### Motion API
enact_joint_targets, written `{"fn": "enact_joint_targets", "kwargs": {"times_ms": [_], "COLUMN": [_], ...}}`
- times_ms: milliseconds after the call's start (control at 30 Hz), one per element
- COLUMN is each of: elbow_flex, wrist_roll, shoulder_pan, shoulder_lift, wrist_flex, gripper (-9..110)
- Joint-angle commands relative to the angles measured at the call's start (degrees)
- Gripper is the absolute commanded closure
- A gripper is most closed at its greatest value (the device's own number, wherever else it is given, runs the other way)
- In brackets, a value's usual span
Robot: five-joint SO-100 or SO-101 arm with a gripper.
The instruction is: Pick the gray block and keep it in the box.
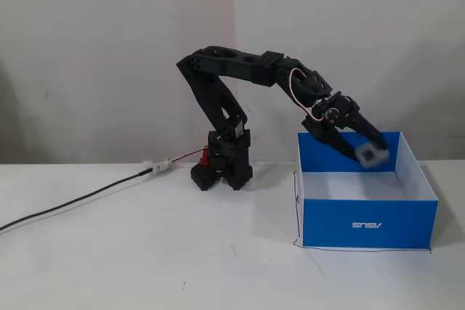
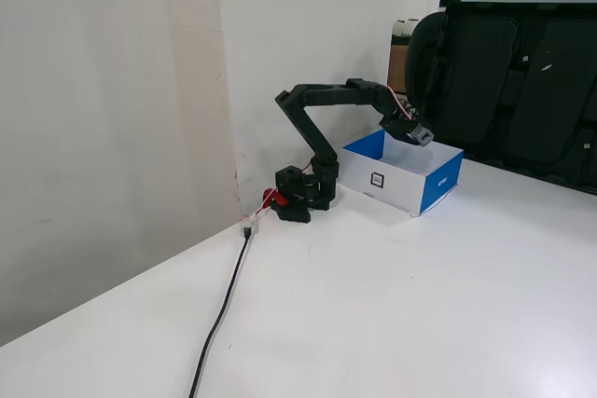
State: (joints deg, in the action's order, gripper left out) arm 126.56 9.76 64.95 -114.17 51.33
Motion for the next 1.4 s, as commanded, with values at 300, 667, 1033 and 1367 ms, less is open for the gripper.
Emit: {"fn": "enact_joint_targets", "kwargs": {"times_ms": [300, 667, 1033, 1367], "elbow_flex": [-10.37, -8.09, 7.91, 34.1], "wrist_roll": [2.2, 1.49, -6.33, -13.36], "shoulder_pan": [-4.22, -25.49, -51.42, -61.0], "shoulder_lift": [-10.37, -32.7, -64.6, -82.09], "wrist_flex": [6.77, 18.54, 21.97, 11.51], "gripper": [101, 101, 101, 101]}}
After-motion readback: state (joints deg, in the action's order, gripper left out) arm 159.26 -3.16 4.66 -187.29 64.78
